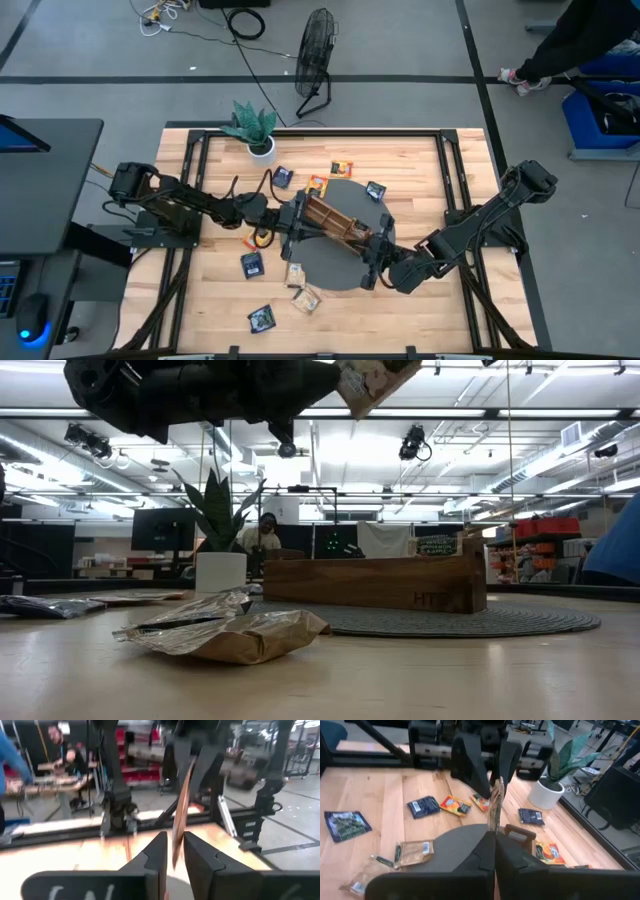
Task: Pick & Place Tea
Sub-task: Put the brown tea bag into the right section of the wooden organizer
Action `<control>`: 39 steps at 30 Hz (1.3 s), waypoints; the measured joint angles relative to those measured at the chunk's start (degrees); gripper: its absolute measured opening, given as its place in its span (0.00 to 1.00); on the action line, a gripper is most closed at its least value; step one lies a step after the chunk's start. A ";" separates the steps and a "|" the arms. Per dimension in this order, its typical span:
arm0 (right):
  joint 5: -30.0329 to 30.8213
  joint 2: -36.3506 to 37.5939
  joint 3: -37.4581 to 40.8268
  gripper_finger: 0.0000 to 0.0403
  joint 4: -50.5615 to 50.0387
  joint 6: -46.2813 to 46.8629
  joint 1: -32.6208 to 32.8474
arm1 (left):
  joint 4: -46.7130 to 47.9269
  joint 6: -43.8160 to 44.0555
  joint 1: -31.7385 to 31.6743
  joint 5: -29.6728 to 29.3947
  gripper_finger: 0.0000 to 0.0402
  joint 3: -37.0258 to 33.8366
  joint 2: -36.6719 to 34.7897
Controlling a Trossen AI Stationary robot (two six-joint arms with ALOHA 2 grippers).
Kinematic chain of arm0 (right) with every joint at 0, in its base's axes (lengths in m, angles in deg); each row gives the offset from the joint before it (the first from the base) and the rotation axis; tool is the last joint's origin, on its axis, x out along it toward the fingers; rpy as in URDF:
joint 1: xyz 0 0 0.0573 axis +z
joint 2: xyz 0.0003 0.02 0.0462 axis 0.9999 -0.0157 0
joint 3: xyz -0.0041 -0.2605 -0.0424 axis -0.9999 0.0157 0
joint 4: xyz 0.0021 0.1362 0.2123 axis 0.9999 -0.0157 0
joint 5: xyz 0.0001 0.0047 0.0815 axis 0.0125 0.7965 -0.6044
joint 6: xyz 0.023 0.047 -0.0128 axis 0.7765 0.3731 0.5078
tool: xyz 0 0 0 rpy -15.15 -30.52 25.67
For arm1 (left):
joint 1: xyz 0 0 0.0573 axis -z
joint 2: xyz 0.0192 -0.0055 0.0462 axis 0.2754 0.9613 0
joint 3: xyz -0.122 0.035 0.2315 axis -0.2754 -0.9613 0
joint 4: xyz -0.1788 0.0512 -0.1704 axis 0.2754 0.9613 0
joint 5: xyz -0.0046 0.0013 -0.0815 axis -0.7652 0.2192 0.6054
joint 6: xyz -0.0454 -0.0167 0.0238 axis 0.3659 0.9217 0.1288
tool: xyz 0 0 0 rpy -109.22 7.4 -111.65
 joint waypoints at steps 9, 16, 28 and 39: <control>-3.22 7.19 -0.02 0.00 -12.32 12.02 -0.72 | 10.47 0.42 -2.27 -0.02 0.24 0.00 -2.63; -16.13 8.98 -0.02 0.00 -20.14 21.17 -6.36 | 19.83 -0.85 -2.72 -2.78 0.22 -0.26 -7.89; -34.82 9.19 -0.58 0.00 -28.50 22.95 -19.43 | 27.13 -3.06 -3.87 -4.36 0.21 -3.43 -17.89; -39.68 8.52 -5.28 0.00 -35.49 20.62 -22.93 | 26.44 -2.03 -6.82 -4.60 0.21 -10.64 -27.63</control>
